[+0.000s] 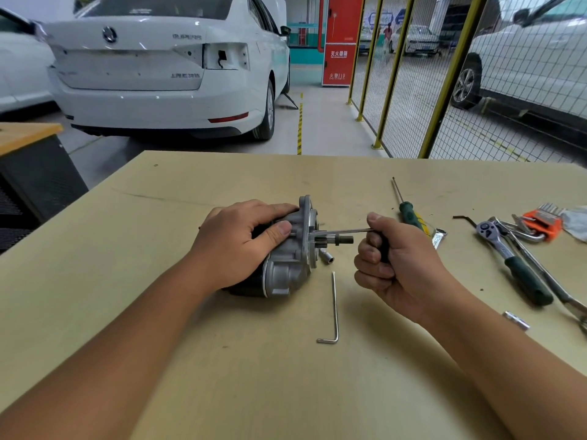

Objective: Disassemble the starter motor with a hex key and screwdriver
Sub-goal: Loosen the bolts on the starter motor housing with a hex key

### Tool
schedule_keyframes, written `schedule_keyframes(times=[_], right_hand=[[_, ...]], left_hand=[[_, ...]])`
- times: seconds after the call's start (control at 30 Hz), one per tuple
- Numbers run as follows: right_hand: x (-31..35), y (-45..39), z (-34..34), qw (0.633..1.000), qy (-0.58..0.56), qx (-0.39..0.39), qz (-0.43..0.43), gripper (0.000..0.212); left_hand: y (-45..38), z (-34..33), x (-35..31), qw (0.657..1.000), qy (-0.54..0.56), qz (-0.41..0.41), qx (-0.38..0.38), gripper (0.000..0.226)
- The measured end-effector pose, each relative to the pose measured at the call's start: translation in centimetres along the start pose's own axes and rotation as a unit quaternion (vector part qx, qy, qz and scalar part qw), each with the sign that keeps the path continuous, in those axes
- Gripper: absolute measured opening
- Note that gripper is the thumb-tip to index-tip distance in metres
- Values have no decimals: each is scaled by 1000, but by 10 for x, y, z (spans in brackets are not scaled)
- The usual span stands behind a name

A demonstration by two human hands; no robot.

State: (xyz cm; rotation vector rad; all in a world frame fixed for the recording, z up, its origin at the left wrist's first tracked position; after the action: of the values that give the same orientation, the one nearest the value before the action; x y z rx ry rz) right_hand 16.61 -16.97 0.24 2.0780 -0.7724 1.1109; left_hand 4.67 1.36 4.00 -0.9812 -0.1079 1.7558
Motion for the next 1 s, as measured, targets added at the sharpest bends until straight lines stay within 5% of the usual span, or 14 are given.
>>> schedule_keyframes(times=[0.23,0.47,1.0], right_hand=[[-13,-2,6,996,11,-70,-47,42],[-22,3,6,987,-3,-1,-158,37],[-15,-3,-6,993,-99,23,-52,39]], left_hand=[[1,1,-1,1000,0,2,-1,46],[1,1,-1,1000,-2,-1,-4,45],[1,0,1,1000,11,11,-6,50]])
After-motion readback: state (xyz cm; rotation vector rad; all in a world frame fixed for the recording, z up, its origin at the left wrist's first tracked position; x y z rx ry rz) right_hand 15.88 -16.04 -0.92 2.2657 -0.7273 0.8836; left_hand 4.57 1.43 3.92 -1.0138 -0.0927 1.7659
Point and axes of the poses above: each hand's wrist, its own y-axis away from the middle knuckle, its own z-axis out of the back of the hand, x = y × z, the point moved 7 cm from there along -y, towards the middle knuckle, and after that the axes turned 8 degrees about -x, right-handed, at the moved point
